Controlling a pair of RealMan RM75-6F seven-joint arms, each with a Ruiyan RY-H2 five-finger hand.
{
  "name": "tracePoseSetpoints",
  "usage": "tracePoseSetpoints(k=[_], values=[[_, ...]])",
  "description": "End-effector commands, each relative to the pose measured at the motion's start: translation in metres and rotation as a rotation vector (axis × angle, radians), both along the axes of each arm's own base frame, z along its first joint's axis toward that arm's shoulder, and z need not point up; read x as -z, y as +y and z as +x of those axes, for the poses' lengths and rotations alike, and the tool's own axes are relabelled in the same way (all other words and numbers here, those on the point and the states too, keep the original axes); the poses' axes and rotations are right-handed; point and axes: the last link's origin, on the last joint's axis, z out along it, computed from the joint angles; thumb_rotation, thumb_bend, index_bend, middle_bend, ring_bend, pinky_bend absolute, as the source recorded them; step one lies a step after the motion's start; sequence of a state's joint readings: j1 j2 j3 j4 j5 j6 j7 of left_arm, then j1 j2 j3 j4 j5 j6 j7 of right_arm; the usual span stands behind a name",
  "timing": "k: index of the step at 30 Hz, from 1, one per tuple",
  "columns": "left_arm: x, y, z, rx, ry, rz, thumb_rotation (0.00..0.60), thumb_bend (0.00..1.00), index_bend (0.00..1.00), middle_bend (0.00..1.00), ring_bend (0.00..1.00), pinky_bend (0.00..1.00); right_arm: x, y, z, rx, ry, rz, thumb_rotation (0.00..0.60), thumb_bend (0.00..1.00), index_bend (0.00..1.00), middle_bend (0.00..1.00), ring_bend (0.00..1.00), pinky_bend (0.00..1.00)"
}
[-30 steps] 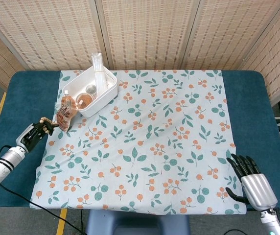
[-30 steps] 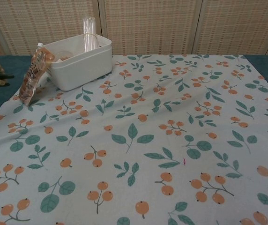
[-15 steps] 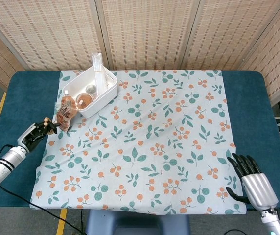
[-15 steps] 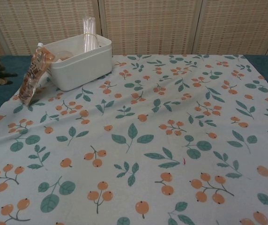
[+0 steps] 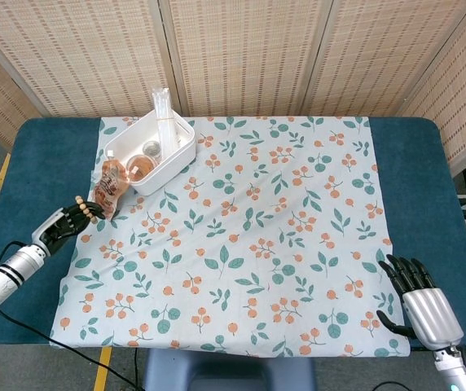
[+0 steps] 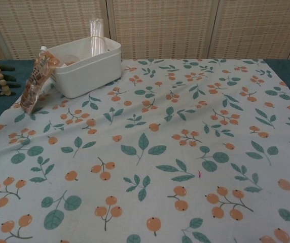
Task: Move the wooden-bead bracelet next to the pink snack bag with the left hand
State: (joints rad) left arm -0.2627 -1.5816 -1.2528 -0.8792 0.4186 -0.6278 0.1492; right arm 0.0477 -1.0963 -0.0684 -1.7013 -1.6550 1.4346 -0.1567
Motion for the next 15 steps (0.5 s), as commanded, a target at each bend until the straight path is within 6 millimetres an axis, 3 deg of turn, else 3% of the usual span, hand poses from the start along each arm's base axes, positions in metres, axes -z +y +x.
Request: tracePoseSetpoints(k=[1, 4, 8, 11, 15], values=[[0.0003, 0.0002, -0.0009, -0.009, -0.003, -0.003, 0.6, 0.47, 0.41, 0.39, 0.03, 0.0, 0.0002, -0.0003, -0.0002, 0.001, 0.001, 0.001, 0.45, 0.24, 0.0, 0.0, 0.0, 0.0], [0.0005, 0.0006, -0.0018, -0.017, 0.001, -0.009, 0.586, 0.46, 0.5, 0.42, 0.04, 0.0, 0.0006, -0.0004, -0.0002, 0.003, 0.002, 0.003, 0.451, 0.24, 0.0, 0.0, 0.0, 0.0], [0.0005, 0.0011, -0.0025, -0.031, -0.003, -0.011, 0.395, 0.45, 0.62, 0.47, 0.07, 0.0, 0.0009, -0.0003, -0.0003, 0.004, 0.004, 0.005, 0.45, 0.24, 0.0, 0.0, 0.0, 0.0], [0.0007, 0.0013, -0.0027, -0.039, -0.01, -0.014, 0.261, 0.44, 0.65, 0.5, 0.08, 0.0, 0.0007, -0.0001, -0.0001, 0.005, 0.004, 0.004, 0.451, 0.24, 0.0, 0.0, 0.0, 0.0], [0.0005, 0.0011, -0.0027, -0.044, -0.019, -0.017, 0.192, 0.44, 0.67, 0.52, 0.09, 0.0, 0.0008, 0.0001, 0.0, 0.006, 0.005, 0.005, 0.45, 0.24, 0.0, 0.0, 0.0, 0.0]])
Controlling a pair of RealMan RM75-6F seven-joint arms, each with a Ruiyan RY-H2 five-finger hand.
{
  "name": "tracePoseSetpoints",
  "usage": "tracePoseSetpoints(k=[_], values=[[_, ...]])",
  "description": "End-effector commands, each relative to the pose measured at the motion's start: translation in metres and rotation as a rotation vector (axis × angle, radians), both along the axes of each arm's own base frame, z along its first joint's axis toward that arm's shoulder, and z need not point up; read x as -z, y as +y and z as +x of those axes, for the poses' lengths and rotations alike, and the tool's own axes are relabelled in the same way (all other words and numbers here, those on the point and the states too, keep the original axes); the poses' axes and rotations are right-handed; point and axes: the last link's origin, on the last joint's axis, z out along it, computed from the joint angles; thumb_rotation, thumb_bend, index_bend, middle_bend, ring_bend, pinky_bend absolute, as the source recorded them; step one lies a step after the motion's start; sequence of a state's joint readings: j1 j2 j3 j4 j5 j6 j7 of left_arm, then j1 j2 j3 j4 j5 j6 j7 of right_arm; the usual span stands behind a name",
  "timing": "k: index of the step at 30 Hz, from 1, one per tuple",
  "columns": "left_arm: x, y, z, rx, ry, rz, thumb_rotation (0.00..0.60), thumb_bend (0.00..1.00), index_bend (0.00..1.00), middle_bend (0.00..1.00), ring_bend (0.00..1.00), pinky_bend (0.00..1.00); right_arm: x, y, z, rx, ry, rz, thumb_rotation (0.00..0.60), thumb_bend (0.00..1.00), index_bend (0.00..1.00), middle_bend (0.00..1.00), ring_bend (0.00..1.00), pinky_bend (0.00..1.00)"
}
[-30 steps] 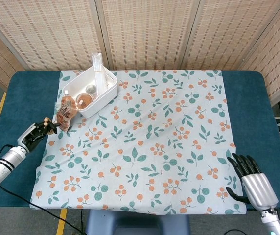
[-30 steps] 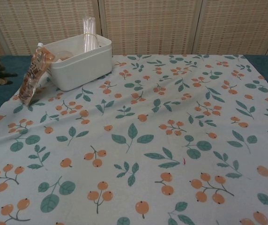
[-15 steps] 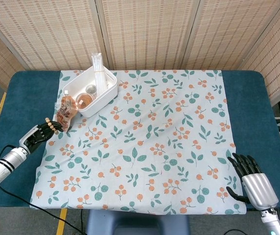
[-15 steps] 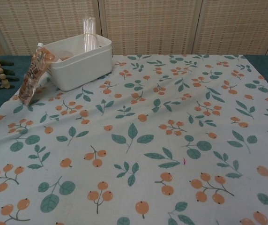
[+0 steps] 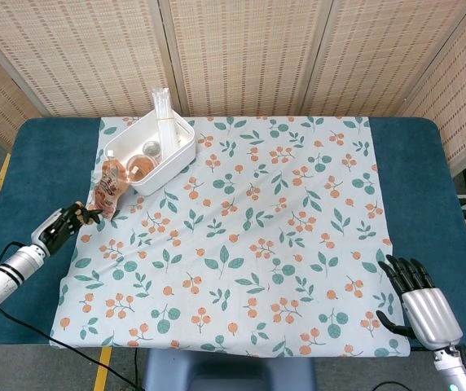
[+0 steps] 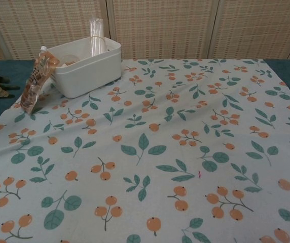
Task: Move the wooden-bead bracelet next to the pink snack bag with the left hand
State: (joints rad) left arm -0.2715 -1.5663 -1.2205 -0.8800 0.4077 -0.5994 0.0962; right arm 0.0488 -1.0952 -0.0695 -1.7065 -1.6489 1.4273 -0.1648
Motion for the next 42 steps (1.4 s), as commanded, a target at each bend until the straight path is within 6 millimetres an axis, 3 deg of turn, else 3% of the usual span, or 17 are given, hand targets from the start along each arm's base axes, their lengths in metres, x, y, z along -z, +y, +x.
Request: tracePoseSetpoints(k=[1, 7, 18, 35, 40, 42], values=[[-0.0002, -0.0002, 0.0002, 0.0, 0.001, -0.002, 0.186, 0.44, 0.67, 0.52, 0.1, 0.0, -0.0003, 0.0, 0.0003, -0.001, -0.001, -0.001, 0.45, 0.24, 0.0, 0.0, 0.0, 0.0], [-0.0007, -0.0004, 0.0027, 0.016, 0.01, 0.005, 0.178, 0.49, 0.66, 0.52, 0.1, 0.0, -0.0011, 0.0003, 0.0003, -0.002, -0.003, -0.004, 0.45, 0.24, 0.0, 0.0, 0.0, 0.0], [-0.0001, -0.0009, 0.0027, 0.022, 0.008, 0.012, 0.244, 0.57, 0.66, 0.52, 0.1, 0.0, -0.0013, 0.0003, 0.0003, -0.004, -0.003, -0.003, 0.45, 0.24, 0.0, 0.0, 0.0, 0.0], [-0.0038, -0.0017, 0.0074, 0.036, -0.014, 0.032, 0.192, 0.72, 0.66, 0.53, 0.1, 0.0, -0.002, 0.0018, 0.0018, -0.011, -0.009, -0.005, 0.45, 0.24, 0.0, 0.0, 0.0, 0.0], [-0.0022, -0.0022, 0.009, 0.054, 0.005, 0.029, 0.325, 0.74, 0.65, 0.53, 0.1, 0.0, -0.0028, 0.0018, 0.0017, -0.012, -0.011, -0.008, 0.45, 0.24, 0.0, 0.0, 0.0, 0.0], [-0.002, -0.0023, 0.0092, 0.056, 0.005, 0.028, 0.351, 0.76, 0.65, 0.53, 0.1, 0.0, -0.0028, 0.0018, 0.0017, -0.012, -0.011, -0.007, 0.45, 0.24, 0.0, 0.0, 0.0, 0.0]])
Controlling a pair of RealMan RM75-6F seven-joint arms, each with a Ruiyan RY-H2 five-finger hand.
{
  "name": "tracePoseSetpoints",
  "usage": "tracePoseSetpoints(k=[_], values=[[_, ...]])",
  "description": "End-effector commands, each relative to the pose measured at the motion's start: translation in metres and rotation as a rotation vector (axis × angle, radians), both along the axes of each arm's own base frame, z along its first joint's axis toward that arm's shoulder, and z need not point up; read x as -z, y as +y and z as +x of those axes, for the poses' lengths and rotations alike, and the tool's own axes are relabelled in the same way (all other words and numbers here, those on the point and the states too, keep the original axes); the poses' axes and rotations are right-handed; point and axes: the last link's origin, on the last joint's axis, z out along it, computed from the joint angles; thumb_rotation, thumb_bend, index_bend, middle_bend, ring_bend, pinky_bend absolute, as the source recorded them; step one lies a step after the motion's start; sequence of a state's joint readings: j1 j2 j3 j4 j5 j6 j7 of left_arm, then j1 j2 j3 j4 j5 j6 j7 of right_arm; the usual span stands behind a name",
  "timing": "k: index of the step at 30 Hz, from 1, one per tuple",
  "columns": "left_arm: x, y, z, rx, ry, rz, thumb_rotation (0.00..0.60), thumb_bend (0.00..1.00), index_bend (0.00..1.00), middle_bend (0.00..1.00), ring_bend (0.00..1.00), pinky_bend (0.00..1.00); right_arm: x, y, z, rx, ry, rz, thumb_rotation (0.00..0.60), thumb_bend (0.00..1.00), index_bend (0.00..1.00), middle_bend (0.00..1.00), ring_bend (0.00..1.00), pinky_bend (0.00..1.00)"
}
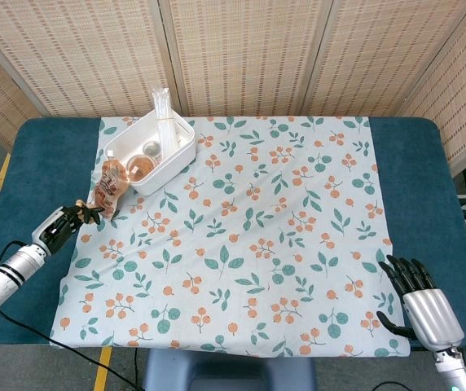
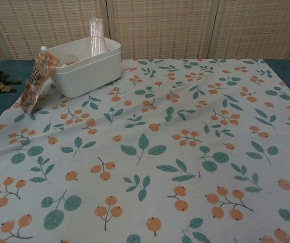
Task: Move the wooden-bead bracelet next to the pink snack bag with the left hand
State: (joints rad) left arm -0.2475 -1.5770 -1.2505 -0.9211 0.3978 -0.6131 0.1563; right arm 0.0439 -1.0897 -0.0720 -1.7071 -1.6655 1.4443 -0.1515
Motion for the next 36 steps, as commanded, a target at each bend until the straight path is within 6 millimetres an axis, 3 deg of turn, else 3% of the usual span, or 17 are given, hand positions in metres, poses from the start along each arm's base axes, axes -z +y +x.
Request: tracePoseSetpoints(k=[1, 6, 11, 14, 19, 27, 36], values=[[0.0, 0.0, 0.0, 0.001, 0.0, -0.001, 0.365, 0.77, 0.65, 0.53, 0.1, 0.0, 0.0, 0.0, 0.0, 0.0, 0.0, 0.0, 0.45, 0.24, 0.0, 0.0, 0.0, 0.0], [0.001, 0.0, 0.0, 0.012, 0.01, -0.004, 0.527, 0.85, 0.63, 0.52, 0.1, 0.0, 0.0, 0.0, 0.0, 0.0, 0.0, 0.0, 0.45, 0.24, 0.0, 0.0, 0.0, 0.0], [0.003, -0.002, 0.0, 0.037, 0.017, -0.026, 0.596, 1.0, 0.59, 0.47, 0.06, 0.0, 0.0, 0.0, 0.0, 0.0, 0.001, 0.0, 0.45, 0.24, 0.0, 0.0, 0.0, 0.0], [0.004, -0.004, 0.001, 0.067, 0.032, -0.049, 0.6, 1.0, 0.55, 0.39, 0.01, 0.0, 0.0, 0.0, 0.0, 0.0, 0.001, -0.001, 0.452, 0.24, 0.0, 0.0, 0.0, 0.0], [0.006, -0.004, 0.001, 0.098, 0.064, -0.086, 0.6, 1.0, 0.34, 0.24, 0.0, 0.0, -0.001, 0.0, 0.0, 0.0, 0.0, -0.003, 0.45, 0.24, 0.0, 0.0, 0.0, 0.0], [0.01, -0.004, 0.001, 0.121, 0.124, -0.113, 0.6, 1.0, 0.08, 0.16, 0.0, 0.0, -0.002, 0.0, -0.001, 0.001, -0.002, -0.007, 0.451, 0.24, 0.0, 0.0, 0.0, 0.0], [0.014, -0.004, 0.002, 0.123, 0.162, -0.119, 0.6, 1.0, 0.01, 0.11, 0.0, 0.0, -0.003, 0.0, -0.001, 0.002, -0.001, -0.009, 0.449, 0.24, 0.0, 0.0, 0.0, 0.0]])
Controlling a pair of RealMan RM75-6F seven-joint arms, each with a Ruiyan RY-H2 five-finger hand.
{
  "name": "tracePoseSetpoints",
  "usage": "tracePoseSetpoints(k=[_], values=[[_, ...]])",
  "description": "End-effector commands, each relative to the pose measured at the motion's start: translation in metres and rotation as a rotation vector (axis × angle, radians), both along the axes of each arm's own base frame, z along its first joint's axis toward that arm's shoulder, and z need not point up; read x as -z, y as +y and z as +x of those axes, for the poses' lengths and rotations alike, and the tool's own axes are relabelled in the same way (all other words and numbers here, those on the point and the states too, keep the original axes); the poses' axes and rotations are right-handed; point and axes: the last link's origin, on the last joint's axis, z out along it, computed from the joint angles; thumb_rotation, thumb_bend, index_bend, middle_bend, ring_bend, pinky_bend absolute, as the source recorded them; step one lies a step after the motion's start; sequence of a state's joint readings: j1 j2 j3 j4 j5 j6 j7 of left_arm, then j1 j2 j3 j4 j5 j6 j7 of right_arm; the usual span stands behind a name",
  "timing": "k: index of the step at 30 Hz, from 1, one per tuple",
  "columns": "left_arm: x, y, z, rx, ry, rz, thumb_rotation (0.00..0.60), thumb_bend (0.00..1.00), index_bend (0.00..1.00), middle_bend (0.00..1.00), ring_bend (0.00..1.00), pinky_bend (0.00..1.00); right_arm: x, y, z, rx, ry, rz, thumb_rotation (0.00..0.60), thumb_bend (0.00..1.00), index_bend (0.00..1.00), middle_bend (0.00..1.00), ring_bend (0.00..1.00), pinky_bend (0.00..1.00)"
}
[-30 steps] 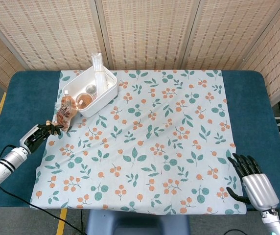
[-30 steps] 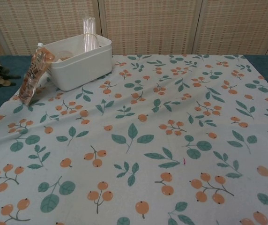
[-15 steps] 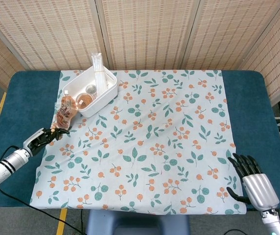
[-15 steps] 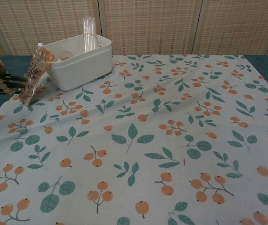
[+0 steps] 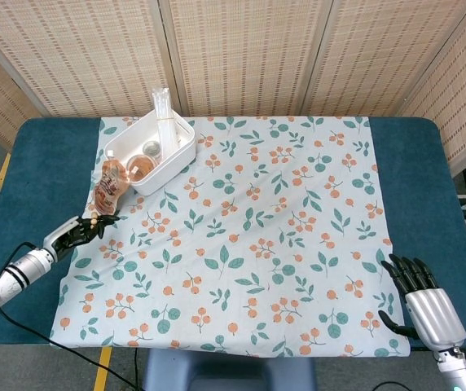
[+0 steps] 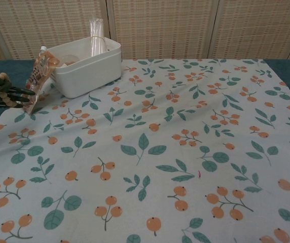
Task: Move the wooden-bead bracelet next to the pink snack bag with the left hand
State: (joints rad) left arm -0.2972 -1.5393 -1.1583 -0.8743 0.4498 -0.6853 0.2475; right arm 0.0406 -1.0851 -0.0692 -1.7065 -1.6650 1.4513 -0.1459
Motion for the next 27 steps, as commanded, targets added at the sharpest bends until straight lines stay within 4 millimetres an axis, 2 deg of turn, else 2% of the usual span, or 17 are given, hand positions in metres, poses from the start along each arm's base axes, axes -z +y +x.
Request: tracePoseSetpoints(k=[1, 2, 3, 6, 10, 19, 27], values=[[0.0, 0.0, 0.0, -0.004, 0.004, -0.002, 0.6, 1.0, 0.01, 0.11, 0.0, 0.0, 0.0, 0.0, 0.0, 0.001, 0.0, 0.0, 0.45, 0.24, 0.0, 0.0, 0.0, 0.0], [0.001, 0.0, 0.0, -0.005, 0.009, 0.004, 0.6, 0.98, 0.01, 0.11, 0.0, 0.0, 0.0, 0.0, 0.0, 0.001, 0.0, -0.001, 0.45, 0.24, 0.0, 0.0, 0.0, 0.0], [0.001, -0.001, 0.001, -0.004, 0.003, 0.008, 0.6, 0.92, 0.0, 0.11, 0.0, 0.0, 0.0, 0.0, 0.0, 0.001, 0.001, -0.001, 0.45, 0.24, 0.0, 0.0, 0.0, 0.0], [0.002, -0.004, 0.002, 0.009, -0.009, 0.019, 0.6, 0.65, 0.0, 0.09, 0.0, 0.0, 0.001, 0.0, 0.0, 0.002, 0.002, 0.001, 0.45, 0.24, 0.0, 0.0, 0.0, 0.0], [0.004, -0.007, 0.004, 0.037, -0.005, 0.039, 0.6, 0.49, 0.0, 0.08, 0.0, 0.0, 0.001, 0.0, 0.0, 0.001, 0.003, 0.004, 0.451, 0.24, 0.0, 0.0, 0.0, 0.0], [0.004, -0.007, 0.003, 0.031, -0.002, 0.037, 0.6, 0.43, 0.04, 0.1, 0.0, 0.0, 0.0, 0.001, 0.001, 0.0, 0.0, 0.0, 0.451, 0.24, 0.0, 0.0, 0.0, 0.0], [0.019, -0.021, 0.005, 0.142, 0.161, 0.033, 0.6, 0.43, 0.03, 0.11, 0.0, 0.0, 0.001, 0.0, 0.001, 0.0, 0.001, 0.002, 0.45, 0.24, 0.0, 0.0, 0.0, 0.0]])
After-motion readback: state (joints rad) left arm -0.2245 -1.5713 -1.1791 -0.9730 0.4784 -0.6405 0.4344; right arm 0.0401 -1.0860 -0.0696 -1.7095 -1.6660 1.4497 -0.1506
